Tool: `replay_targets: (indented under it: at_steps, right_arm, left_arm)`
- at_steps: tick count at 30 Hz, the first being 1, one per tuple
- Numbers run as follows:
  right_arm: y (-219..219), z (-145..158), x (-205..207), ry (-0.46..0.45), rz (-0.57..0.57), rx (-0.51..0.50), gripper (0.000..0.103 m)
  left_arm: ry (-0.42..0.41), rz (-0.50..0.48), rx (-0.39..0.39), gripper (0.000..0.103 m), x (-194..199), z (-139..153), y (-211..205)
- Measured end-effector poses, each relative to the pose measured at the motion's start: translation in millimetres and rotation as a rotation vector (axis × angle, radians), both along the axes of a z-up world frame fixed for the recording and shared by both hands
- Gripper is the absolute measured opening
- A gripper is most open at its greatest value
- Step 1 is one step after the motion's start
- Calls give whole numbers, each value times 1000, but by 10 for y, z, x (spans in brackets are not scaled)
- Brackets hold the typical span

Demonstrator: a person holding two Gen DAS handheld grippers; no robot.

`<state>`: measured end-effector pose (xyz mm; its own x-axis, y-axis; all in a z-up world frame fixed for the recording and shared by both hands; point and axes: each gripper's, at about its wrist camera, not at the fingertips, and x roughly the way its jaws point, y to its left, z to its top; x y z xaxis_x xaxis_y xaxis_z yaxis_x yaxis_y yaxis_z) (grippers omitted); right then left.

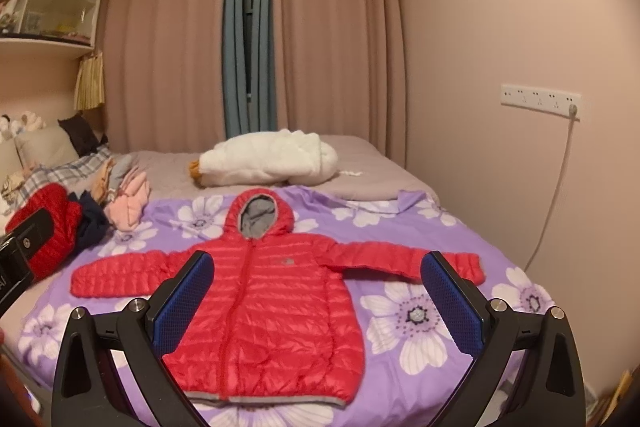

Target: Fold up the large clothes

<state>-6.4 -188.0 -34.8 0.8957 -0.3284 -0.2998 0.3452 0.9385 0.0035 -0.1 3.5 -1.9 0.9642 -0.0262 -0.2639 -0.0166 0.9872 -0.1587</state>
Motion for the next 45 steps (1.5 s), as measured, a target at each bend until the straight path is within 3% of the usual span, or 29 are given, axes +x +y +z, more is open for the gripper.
replay_targets:
  at_steps: [45]
  right_arm:
    - [48, -31, 17, 8, 3, -16, 102]
  left_arm:
    - [12, 1, 41, 103, -26, -27, -21]
